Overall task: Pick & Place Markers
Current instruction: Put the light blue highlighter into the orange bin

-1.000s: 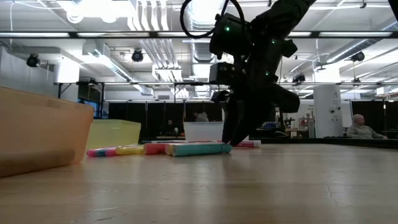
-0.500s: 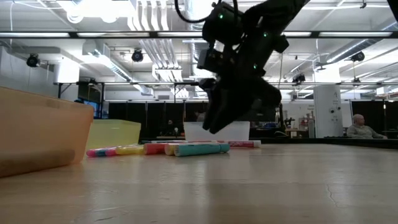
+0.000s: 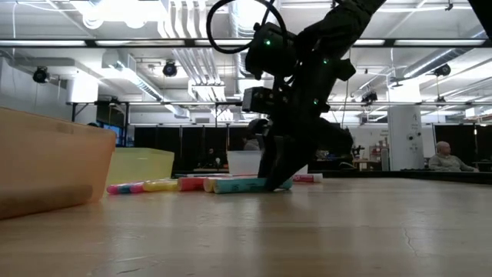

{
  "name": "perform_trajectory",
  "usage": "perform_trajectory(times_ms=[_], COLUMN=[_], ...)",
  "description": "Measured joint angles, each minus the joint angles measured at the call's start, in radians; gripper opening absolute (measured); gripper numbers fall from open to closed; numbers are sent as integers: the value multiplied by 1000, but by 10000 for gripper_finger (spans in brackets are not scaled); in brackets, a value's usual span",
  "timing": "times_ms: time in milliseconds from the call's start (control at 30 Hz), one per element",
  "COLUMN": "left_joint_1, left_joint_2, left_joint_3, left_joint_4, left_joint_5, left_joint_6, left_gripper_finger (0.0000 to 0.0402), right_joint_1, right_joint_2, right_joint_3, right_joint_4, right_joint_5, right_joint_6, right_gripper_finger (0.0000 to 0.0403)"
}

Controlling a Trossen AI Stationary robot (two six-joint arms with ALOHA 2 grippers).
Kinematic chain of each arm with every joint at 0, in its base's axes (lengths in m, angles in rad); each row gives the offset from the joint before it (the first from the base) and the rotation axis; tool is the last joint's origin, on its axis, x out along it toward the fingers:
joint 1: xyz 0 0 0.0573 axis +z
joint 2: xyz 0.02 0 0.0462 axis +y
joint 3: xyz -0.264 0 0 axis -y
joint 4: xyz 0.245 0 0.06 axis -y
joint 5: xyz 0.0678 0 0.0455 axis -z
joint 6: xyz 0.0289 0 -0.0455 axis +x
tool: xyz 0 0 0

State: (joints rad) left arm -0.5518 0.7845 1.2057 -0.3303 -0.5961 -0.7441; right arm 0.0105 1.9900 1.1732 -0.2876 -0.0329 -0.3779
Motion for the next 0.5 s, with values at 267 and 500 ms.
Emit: perform_trajectory(times_ms=[267, 500], left_joint_1=[0, 0], left_joint_2=[4, 4], left_joint_3=[0, 0], left_joint_4=[-7, -8], left_joint_5=[0, 0], left_joint_6=[19, 65], left_gripper_finger=[192, 192], right_joint_1=[-1, 7], right_joint_2=[4, -26], right_joint_3=[28, 97], right_joint_4=[-28, -119], right_joint_5=[-49, -70], right_joint_6=[218, 384], right_gripper_finger=[54, 54])
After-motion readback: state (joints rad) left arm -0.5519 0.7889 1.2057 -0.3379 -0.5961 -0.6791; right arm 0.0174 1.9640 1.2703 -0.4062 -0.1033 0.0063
